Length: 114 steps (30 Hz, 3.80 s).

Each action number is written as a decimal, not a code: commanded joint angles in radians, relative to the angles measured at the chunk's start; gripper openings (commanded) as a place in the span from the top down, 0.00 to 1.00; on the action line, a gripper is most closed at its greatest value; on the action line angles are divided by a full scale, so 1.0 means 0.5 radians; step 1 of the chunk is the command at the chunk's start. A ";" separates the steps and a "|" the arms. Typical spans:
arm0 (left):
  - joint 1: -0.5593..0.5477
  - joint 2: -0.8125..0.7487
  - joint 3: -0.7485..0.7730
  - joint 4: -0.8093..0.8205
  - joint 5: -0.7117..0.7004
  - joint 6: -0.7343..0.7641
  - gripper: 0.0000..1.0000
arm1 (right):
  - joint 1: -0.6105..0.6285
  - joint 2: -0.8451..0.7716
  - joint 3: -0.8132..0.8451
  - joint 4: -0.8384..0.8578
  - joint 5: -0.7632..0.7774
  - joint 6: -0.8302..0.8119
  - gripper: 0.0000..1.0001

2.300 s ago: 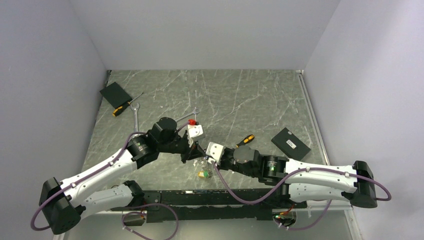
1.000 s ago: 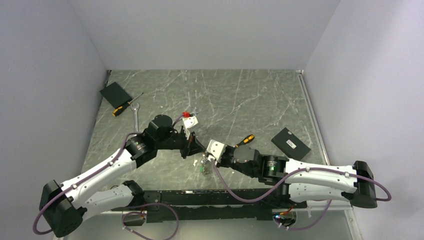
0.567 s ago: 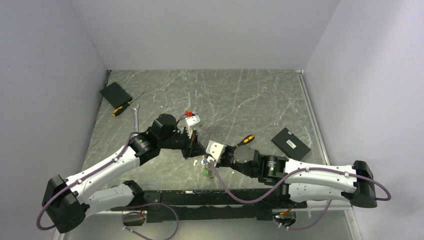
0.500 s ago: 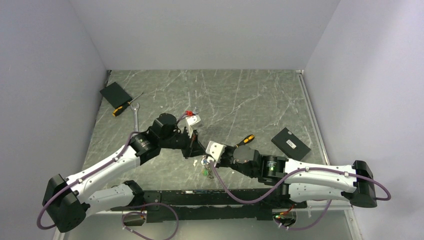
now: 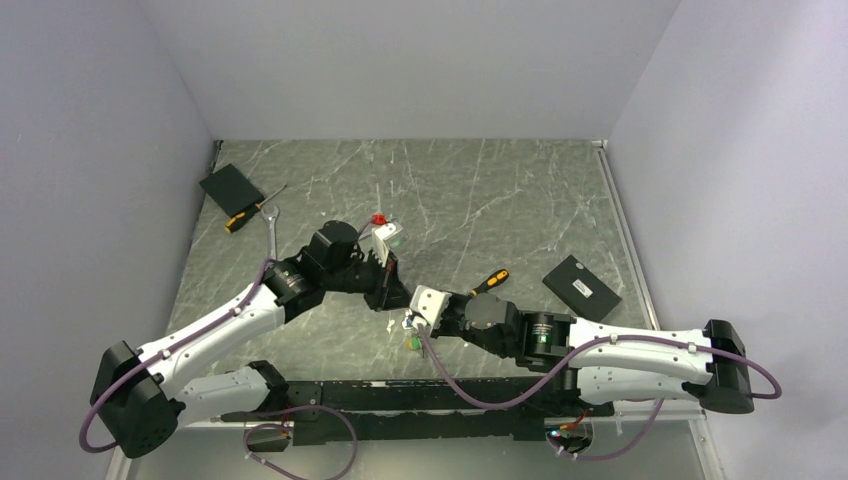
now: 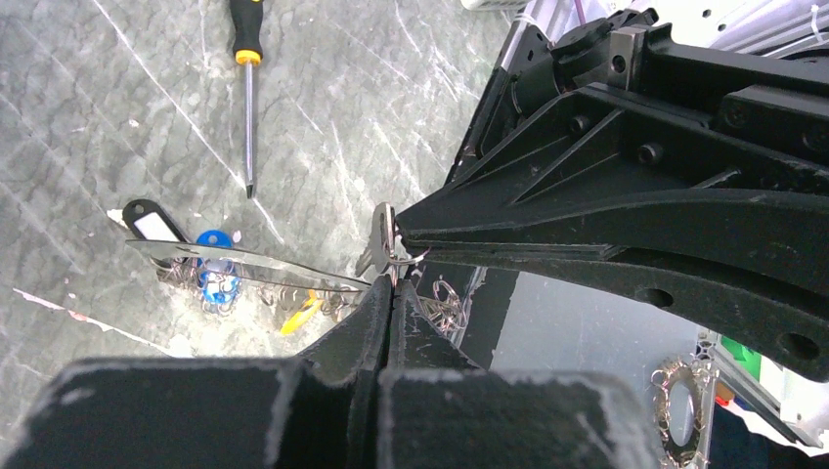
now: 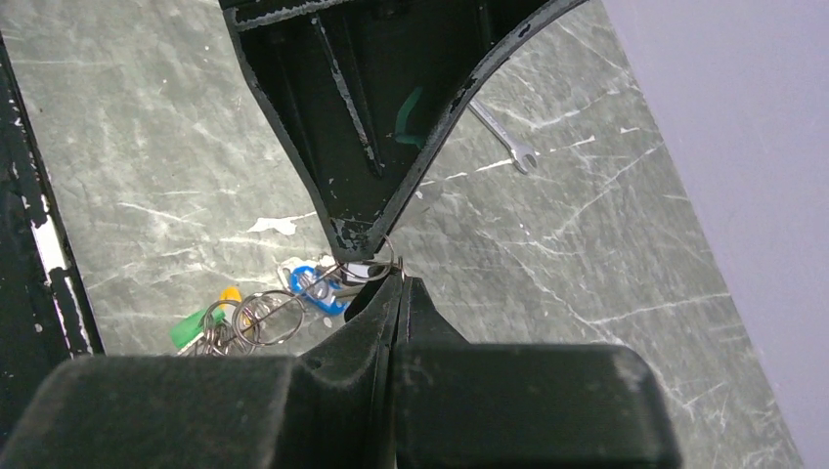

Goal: Put the keys on the keyring

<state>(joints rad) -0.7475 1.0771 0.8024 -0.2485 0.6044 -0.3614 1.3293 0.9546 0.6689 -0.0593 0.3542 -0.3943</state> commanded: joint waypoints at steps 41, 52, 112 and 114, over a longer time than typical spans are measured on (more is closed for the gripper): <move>0.019 0.008 0.133 0.045 -0.022 -0.121 1.00 | 0.035 0.086 0.080 -0.013 0.031 -0.019 1.00; 0.047 -0.104 0.064 0.188 -0.049 -0.170 1.00 | 0.065 0.108 0.065 -0.024 0.064 -0.011 1.00; 0.056 -0.495 -0.136 0.553 0.356 0.171 1.00 | -0.753 -0.211 0.440 -0.222 -1.741 0.754 0.71; 0.056 -0.508 -0.144 0.564 0.355 0.170 1.00 | -0.767 -0.177 0.445 -0.216 -1.819 0.770 0.71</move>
<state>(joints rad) -0.7212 0.8520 0.7319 -0.0689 0.7479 -0.2829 0.9581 0.8406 0.8471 -0.1841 -0.3840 -0.0525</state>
